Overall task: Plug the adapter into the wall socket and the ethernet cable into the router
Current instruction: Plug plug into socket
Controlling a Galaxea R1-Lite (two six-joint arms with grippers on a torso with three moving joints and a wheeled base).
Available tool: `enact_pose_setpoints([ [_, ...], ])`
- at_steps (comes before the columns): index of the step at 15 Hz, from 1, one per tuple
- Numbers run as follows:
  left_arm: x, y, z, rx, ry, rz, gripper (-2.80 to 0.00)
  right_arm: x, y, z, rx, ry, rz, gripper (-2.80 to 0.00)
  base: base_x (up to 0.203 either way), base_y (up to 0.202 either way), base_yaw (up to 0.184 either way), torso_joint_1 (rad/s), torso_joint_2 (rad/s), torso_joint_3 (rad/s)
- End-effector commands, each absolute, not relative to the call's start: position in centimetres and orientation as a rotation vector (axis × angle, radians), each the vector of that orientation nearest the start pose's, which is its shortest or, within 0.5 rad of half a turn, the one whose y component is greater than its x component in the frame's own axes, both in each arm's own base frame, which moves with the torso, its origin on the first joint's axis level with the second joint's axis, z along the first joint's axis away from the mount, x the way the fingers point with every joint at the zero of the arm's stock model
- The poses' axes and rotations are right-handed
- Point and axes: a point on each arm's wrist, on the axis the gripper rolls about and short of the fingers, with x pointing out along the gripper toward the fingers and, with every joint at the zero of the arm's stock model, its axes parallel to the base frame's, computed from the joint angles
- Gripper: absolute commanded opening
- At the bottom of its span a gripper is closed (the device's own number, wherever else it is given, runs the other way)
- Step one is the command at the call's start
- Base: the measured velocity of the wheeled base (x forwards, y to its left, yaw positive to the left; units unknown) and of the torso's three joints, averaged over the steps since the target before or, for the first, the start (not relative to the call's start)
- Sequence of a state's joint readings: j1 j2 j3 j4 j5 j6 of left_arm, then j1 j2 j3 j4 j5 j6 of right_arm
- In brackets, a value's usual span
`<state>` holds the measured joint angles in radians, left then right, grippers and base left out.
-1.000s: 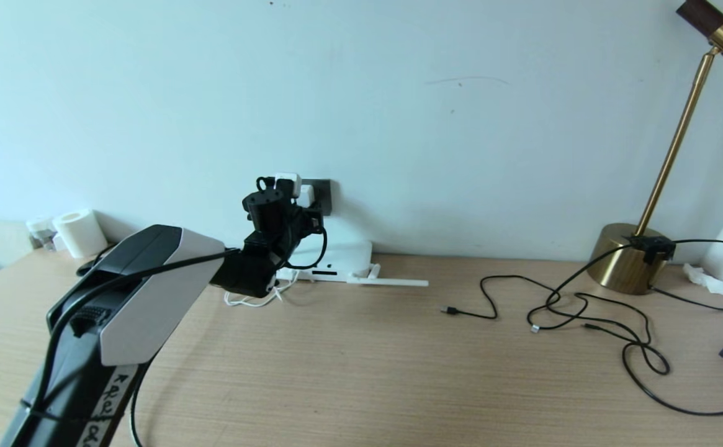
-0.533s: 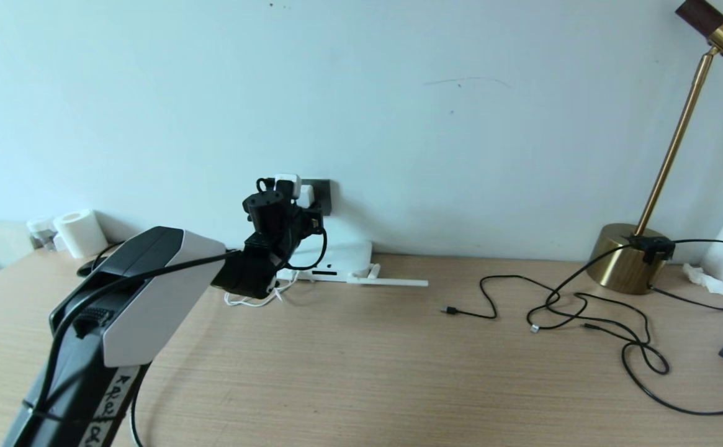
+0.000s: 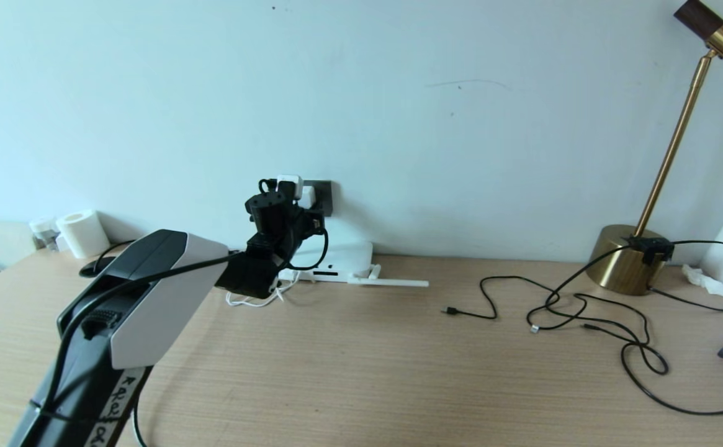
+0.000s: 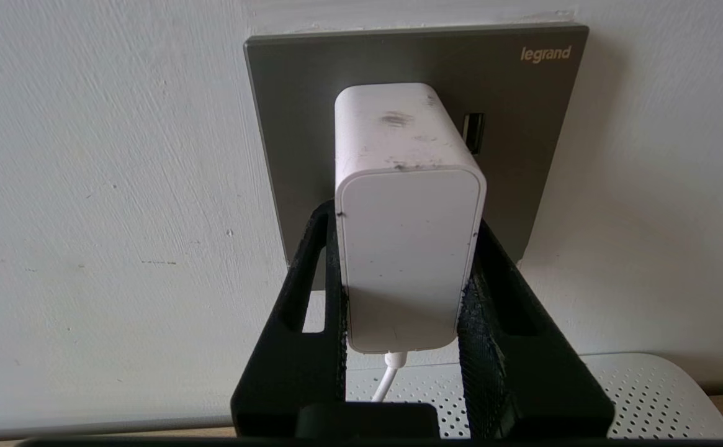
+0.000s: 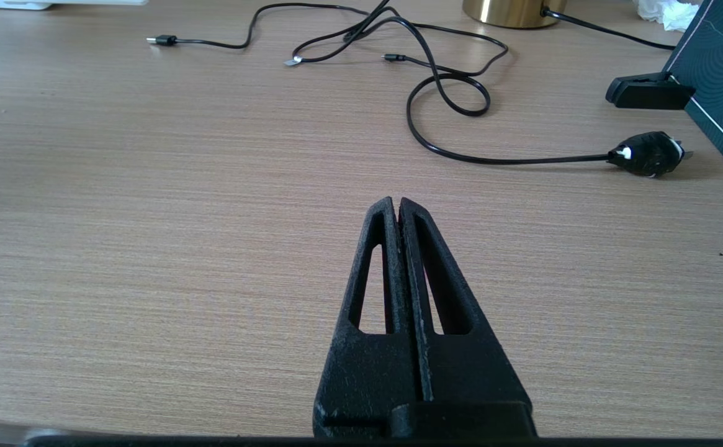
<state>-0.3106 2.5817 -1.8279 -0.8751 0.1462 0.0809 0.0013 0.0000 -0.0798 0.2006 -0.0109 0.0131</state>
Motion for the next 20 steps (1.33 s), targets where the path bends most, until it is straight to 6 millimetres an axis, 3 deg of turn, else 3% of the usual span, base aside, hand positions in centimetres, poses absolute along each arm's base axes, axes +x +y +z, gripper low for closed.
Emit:
enact_pose_setpoints([
  [1, 51.2, -16.0, 10.5, 0.052, -0.13, -0.157, -2.8, -3.0, 0.0, 7.7, 0.013, 0.123, -0.01, -2.8, 0.0, 0.0, 0.0, 0.0, 0.0, 0.0],
  [7, 51.2, -16.0, 10.3, 0.053, -0.128, -0.157, -2.8, -3.0, 0.0, 7.7, 0.013, 0.124, -0.01, -2.8, 0.0, 0.0, 0.0, 0.0, 0.0, 0.0],
  [11, 51.5, -16.0, 8.9, 0.057, -0.11, -0.155, -2.8, -3.0, 0.0, 7.7, 0.013, 0.124, -0.01, -2.8, 0.0, 0.0, 0.0, 0.0, 0.0, 0.0],
  [18, 51.5, -15.9, 9.1, 0.056, -0.114, -0.153, -2.8, -3.0, 0.0, 7.7, 0.013, 0.124, -0.01, -2.8, 0.0, 0.0, 0.0, 0.0, 0.0, 0.0],
  [19, 51.5, -15.9, 9.3, 0.055, -0.118, -0.153, 0.0, -3.0, 0.0, 7.7, 0.013, 0.123, -0.01, -2.8, 0.0, 0.0, 0.0, 0.0, 0.0, 0.0],
  [20, 51.5, -15.9, 9.4, 0.055, -0.121, -0.153, 0.0, -3.0, 0.0, 7.7, 0.013, 0.124, -0.01, -2.8, 0.0, 0.0, 0.0, 0.0, 0.0, 0.0],
])
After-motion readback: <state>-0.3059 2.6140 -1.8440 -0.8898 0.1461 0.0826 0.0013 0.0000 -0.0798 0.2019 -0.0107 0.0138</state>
